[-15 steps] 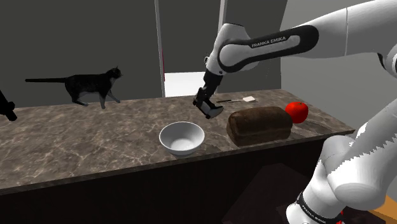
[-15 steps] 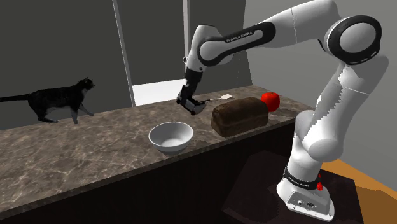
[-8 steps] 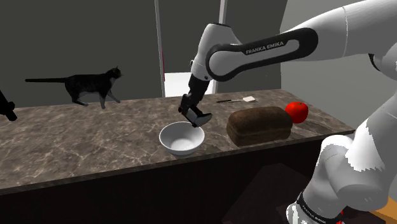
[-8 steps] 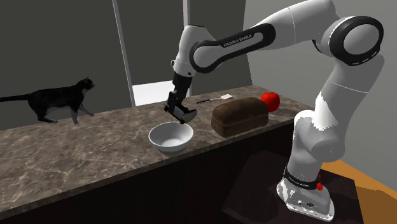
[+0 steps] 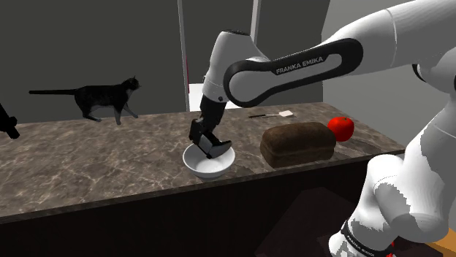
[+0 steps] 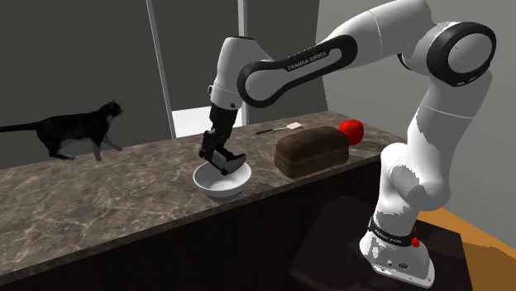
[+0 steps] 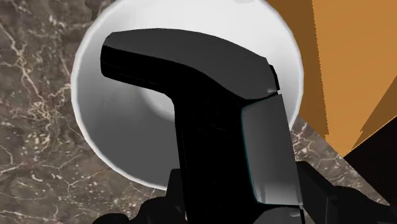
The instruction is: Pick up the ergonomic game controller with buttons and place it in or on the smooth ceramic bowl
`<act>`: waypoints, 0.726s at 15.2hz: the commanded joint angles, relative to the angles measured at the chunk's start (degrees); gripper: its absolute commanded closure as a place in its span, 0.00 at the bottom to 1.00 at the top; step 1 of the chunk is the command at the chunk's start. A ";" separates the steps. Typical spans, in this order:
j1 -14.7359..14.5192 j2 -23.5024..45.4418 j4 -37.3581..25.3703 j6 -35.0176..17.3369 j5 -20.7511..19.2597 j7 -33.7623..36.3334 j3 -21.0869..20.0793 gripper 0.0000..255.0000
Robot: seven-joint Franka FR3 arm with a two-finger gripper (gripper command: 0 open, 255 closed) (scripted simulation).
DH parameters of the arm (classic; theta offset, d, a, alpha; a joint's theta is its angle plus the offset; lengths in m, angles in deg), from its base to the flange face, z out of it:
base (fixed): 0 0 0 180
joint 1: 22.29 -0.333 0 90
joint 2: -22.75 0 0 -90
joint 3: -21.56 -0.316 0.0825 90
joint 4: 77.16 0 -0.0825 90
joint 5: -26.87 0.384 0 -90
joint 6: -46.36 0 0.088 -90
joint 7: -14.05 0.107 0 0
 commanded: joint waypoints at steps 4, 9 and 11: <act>-0.06 0.87 2.88 -3.80 0.11 -0.08 -0.06 1.00; -0.10 2.18 5.44 -7.66 0.25 -0.28 -0.09 1.00; -0.12 2.95 6.62 -9.62 0.33 -0.39 -0.11 1.00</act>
